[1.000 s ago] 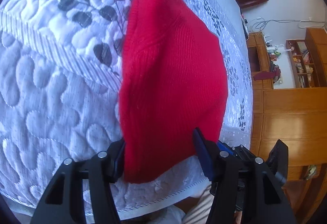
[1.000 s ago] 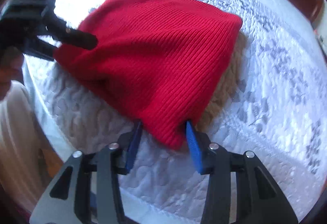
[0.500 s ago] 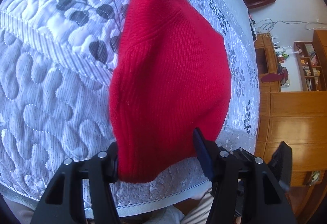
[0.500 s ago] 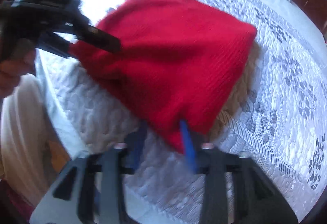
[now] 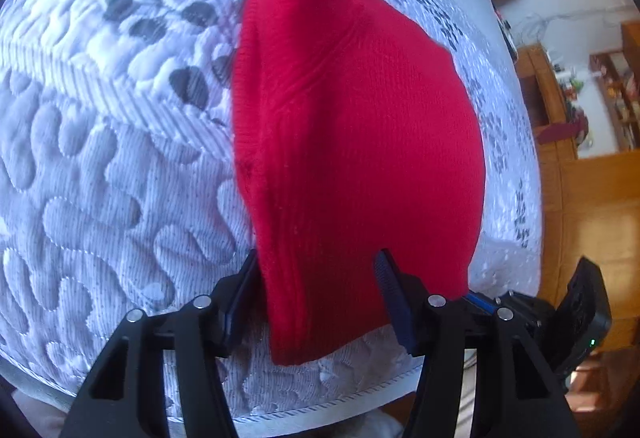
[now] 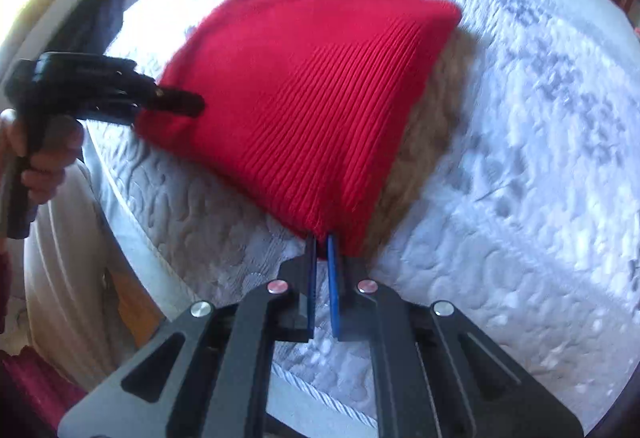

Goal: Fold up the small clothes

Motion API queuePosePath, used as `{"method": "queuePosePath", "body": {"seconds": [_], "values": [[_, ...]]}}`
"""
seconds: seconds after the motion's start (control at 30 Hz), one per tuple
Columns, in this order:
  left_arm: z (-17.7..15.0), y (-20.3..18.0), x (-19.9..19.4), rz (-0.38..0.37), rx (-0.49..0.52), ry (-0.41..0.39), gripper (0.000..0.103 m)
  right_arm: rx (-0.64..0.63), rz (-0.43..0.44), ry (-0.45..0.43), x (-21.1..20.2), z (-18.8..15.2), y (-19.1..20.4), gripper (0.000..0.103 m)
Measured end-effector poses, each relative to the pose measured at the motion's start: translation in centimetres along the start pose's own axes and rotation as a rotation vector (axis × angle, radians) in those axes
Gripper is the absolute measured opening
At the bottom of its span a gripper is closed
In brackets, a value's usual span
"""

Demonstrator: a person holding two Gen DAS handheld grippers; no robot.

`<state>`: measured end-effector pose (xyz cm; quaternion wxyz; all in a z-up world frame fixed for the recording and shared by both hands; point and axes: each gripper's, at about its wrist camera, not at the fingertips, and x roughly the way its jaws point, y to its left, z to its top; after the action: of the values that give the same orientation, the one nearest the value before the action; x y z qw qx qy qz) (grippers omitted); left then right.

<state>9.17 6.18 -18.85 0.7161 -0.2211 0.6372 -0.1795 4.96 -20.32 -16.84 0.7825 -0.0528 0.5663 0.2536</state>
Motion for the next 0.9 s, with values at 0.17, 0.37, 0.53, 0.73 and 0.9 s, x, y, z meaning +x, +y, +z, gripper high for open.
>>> {"method": "queuePosePath", "body": {"seconds": [0.17,0.37,0.53,0.73,0.9], "values": [[-0.1,-0.3,-1.7,0.059,0.012,-0.033,0.057,0.049,0.046,-0.054,-2.7,0.4,-1.3,0.021],[-0.3,-0.7,-0.7,0.104,0.036,-0.040,0.058,0.167,0.165,-0.103,-3.7,1.1,-2.5,0.022],[-0.5,-1.2,-0.4,0.129,0.077,-0.044,0.061,0.163,0.090,-0.034,-0.9,2.4,-1.3,0.021],[-0.8,-2.7,1.1,0.175,0.144,-0.038,0.064,0.177,0.048,0.002,0.9,1.4,-1.9,0.017],[-1.2,-3.6,1.5,0.176,0.158,-0.067,0.073,0.157,0.020,0.010,0.9,1.2,-1.4,0.017]]}}
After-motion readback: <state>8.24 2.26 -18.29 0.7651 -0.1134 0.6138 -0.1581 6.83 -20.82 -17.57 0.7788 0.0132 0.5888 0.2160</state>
